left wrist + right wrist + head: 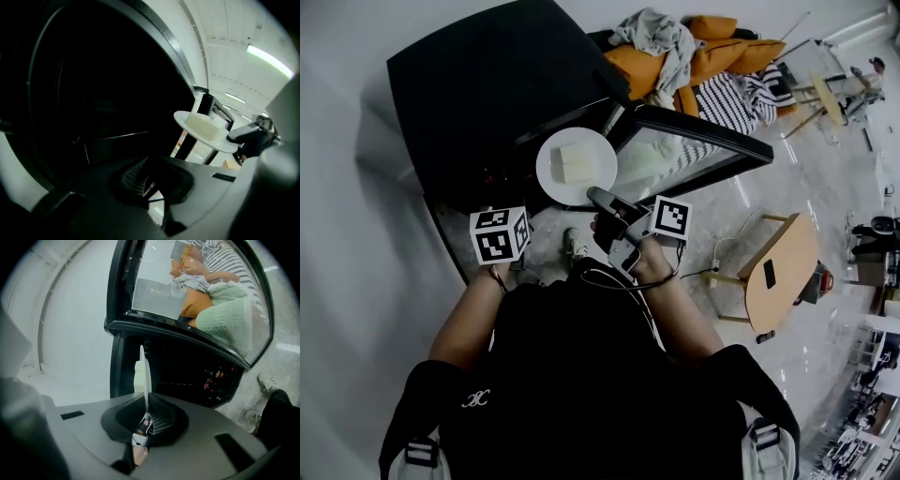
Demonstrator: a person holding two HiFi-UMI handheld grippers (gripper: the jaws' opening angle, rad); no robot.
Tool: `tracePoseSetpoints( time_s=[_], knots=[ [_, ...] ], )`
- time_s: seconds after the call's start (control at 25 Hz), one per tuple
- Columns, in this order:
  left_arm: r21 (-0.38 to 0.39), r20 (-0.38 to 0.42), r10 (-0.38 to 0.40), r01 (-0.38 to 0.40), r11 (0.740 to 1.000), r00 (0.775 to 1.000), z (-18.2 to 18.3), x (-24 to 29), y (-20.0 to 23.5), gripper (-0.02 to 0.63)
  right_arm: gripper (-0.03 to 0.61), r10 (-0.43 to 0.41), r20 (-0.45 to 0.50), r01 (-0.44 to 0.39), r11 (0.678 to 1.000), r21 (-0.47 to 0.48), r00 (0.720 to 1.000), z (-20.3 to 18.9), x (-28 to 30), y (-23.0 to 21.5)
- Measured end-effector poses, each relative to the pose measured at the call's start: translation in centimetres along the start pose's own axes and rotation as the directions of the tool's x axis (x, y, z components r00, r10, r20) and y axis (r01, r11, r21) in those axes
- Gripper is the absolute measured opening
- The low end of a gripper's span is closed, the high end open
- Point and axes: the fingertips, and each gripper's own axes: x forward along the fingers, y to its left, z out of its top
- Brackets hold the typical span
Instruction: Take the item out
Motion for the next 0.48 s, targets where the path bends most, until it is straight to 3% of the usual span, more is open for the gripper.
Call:
tracePoseSetpoints(
  time_s=[0.24,0.48],
  knots=[
    [0.028,0.022,-0.033,0.033,0.999,0.999,0.3,-4.0,-1.8,0.009,0.025,0.004,0.022,-0.004,1.000,0.011,1.000,-2.8,-1.7,0.7],
    [0.016,0.020,-0.048,0.047,0.999,0.999,-0.6,-3.8,-2.0,0.009,0.025,-0.017,0.045,0.015,0.999,0.034,0.999,-3.4,-2.6,-0.6]
  ],
)
